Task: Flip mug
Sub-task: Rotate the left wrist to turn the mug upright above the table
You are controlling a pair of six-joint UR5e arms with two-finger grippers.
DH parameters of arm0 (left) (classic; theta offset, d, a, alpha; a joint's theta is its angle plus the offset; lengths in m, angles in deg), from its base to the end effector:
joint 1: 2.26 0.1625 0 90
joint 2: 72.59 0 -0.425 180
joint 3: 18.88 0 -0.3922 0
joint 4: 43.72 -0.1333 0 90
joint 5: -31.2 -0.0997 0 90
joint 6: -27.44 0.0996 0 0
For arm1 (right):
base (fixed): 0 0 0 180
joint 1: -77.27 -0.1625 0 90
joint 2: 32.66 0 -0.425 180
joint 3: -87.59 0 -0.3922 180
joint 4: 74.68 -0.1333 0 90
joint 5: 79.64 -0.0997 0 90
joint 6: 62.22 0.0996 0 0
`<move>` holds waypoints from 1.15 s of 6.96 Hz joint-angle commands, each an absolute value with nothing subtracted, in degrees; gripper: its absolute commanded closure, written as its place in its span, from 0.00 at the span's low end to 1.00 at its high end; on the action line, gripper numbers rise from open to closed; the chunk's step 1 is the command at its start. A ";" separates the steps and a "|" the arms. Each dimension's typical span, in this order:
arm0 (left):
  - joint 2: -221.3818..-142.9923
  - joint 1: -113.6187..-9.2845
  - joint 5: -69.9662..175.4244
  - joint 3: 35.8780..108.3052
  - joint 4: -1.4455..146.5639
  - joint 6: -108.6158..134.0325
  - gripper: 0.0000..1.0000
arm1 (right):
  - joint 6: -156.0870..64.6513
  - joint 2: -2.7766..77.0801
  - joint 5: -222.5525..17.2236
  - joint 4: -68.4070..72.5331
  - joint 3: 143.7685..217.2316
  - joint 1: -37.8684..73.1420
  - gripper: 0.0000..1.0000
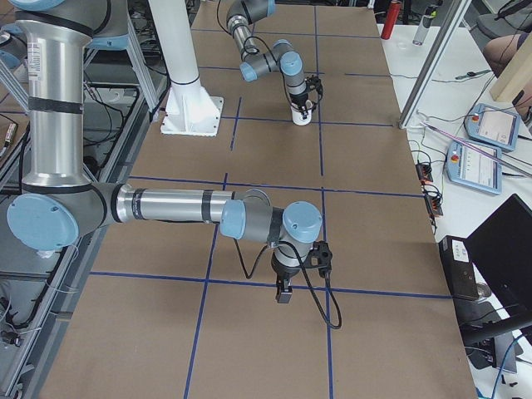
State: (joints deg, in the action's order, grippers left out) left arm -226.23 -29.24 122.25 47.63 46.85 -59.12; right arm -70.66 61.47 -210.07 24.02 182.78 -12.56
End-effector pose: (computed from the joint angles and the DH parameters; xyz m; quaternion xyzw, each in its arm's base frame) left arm 0.6721 -0.4897 0.1088 0.0830 0.3380 -0.1881 0.9184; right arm 0.0674 -0.4505 0.6675 -0.0375 -0.3484 -0.0473 0.9354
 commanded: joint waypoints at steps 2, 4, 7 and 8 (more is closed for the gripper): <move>-226.49 -29.06 122.25 47.65 46.90 -59.13 1.00 | -70.66 61.47 -210.07 24.02 182.78 -12.56 0.00; -226.58 -29.06 122.16 47.74 46.98 -58.78 0.29 | -70.66 61.47 -210.07 24.02 182.78 -12.56 0.00; -226.40 -31.16 122.43 51.41 44.02 -58.35 0.00 | -70.66 61.47 -210.07 24.02 182.78 -12.56 0.00; -226.05 -33.26 123.04 55.61 40.86 -54.95 0.00 | -70.66 61.47 -210.07 24.02 182.78 -12.56 0.00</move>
